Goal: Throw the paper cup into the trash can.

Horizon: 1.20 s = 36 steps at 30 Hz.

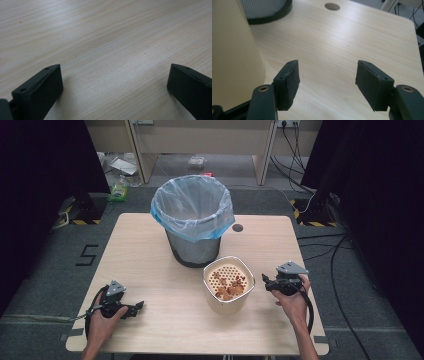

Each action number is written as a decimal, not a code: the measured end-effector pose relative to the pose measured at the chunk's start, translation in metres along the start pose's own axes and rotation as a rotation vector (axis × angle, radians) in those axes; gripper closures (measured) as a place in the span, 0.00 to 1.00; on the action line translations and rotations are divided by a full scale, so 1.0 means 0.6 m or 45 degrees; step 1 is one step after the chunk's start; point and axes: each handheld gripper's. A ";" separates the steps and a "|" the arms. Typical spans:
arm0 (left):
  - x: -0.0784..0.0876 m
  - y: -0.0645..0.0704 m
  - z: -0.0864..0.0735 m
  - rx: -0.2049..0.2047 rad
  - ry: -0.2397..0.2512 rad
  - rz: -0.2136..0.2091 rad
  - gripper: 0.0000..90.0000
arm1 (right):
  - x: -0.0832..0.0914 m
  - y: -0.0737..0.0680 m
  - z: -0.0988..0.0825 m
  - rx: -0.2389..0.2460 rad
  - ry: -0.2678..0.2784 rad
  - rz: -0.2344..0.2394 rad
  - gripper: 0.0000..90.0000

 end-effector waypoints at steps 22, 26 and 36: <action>0.000 0.000 0.000 0.000 0.000 0.000 0.00 | -0.014 -0.032 -0.084 -0.025 -0.239 0.093 0.28; 0.000 0.000 0.000 0.000 0.000 0.000 0.00 | -0.012 -0.034 -0.095 -0.051 -0.181 0.089 0.28; 0.000 0.000 0.000 0.000 0.000 0.000 0.00 | -0.011 -0.035 -0.097 -0.043 -0.172 0.091 0.26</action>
Point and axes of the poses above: each handheld gripper's, and its own axes: x roughly backward along the jaws, z roughly out of its top, y roughly to its right, and after that the axes turned 15 degrees about -z, right-handed
